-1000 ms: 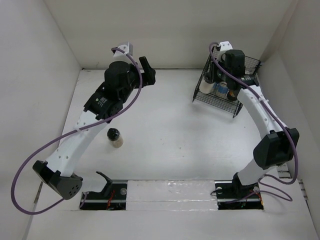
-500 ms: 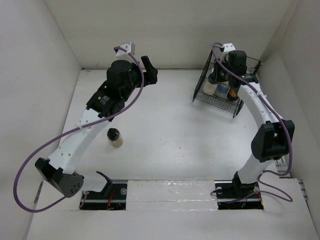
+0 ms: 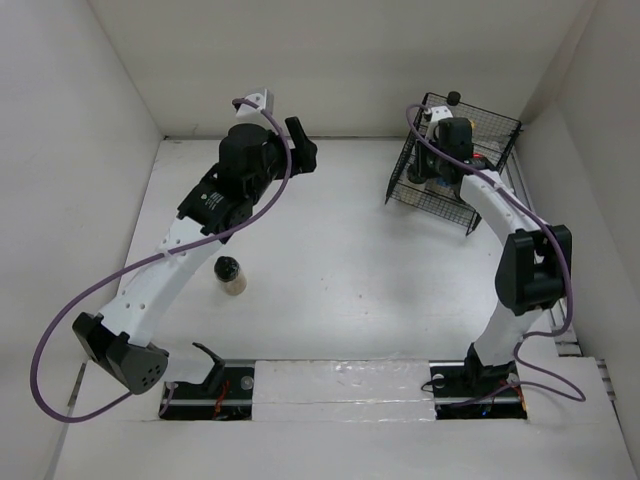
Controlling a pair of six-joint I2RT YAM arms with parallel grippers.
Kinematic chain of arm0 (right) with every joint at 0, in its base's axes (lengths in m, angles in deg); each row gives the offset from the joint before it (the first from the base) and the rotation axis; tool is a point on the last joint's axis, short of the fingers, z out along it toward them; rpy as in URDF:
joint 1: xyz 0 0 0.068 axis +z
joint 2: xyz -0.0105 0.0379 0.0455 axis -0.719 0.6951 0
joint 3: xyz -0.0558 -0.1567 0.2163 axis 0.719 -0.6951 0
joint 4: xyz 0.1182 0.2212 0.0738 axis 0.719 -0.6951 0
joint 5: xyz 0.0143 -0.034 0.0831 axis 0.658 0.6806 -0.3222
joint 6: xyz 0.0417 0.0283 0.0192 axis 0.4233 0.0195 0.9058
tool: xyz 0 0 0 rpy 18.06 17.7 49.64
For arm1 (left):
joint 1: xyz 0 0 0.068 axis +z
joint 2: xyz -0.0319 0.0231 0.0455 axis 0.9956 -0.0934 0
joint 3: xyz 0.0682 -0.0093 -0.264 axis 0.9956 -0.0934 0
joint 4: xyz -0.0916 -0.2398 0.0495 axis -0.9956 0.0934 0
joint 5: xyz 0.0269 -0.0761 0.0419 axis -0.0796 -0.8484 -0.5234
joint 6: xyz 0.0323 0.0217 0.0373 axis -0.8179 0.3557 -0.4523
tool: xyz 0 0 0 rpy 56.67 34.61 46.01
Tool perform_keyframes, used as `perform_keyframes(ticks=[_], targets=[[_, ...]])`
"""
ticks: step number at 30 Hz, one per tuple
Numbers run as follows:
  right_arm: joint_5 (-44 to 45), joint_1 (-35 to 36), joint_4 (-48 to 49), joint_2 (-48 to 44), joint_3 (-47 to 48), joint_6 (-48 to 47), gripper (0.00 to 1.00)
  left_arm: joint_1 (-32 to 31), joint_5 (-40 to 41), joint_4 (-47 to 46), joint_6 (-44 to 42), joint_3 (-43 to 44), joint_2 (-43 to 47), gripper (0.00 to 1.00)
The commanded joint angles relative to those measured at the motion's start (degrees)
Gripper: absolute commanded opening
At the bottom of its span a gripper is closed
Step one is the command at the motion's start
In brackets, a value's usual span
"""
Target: Organize the condiment bottles
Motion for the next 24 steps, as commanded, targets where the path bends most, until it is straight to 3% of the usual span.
perform_keyframes(ticks=[1, 3, 6, 7, 10, 11, 12, 13, 14, 15, 17, 20, 24], targets=[[0.60, 1.07, 4.85, -1.65, 0.90, 1.37, 0.39, -0.22, -0.37, -1.42, 0.45, -0.80, 0.71, 0.74], [2.17, 1.68, 3.98, -1.65, 0.90, 1.37, 0.44, 0.48, -1.41, -1.42, 2.11, -0.81, 0.71, 0.74], [1.57, 1.69, 3.27, -4.01, 1.43, 1.37, 0.64, 1.54, -2.65, -1.42, 3.35, -0.81, 1.32, 0.74], [1.56, 2.21, 3.26, -5.32, 1.95, 1.98, 0.75, 1.54, -2.65, -1.42, 3.35, 0.15, 1.32, 0.74], [2.26, 4.41, 2.74, -8.14, 1.26, 1.98, 0.83, 1.54, -1.17, -0.02, 3.87, 4.10, 1.32, 0.75], [2.96, 5.46, 2.74, -10.50, -0.31, 1.98, 0.80, 1.54, -1.16, 0.51, 3.87, 5.42, 1.32, 0.75], [3.75, 6.60, 3.69, -11.91, -1.72, 1.98, 0.69, 1.54, 0.41, 1.12, 3.87, 7.61, 1.32, 0.75], [4.28, 9.22, 5.88, -13.23, -3.39, 1.98, 0.56, 1.54, 1.12, 1.13, 4.48, 8.68, 1.32, 0.76], [4.29, 10.64, 6.86, -15.51, -6.54, 2.50, 0.32, 1.54, 1.91, 2.00, 4.49, 9.64, 2.02, 0.76], [3.51, 12.22, 8.00, -16.32, -8.05, 2.51, 0.20, 1.54, 2.96, 2.53, 5.27, 10.44, 3.51, 0.76], [-1.05, 17.73, 11.76, -17.03, -10.69, 3.12, 0.09, 1.54, 5.34, 2.54, 5.81, 11.49, 5.44, 0.76], [-6.51, 27.48, 14.42, -15.72, -12.19, 2.60, 0.07, 1.54, 8.50, 3.06, 7.30, 11.50, 9.84, 0.76], [-12.23, 37.79, 16.17, -10.36, -8.69, -0.65, 0.34, 1.54, 10.79, 4.64, 7.83, 10.88, 14.15, 0.76]])
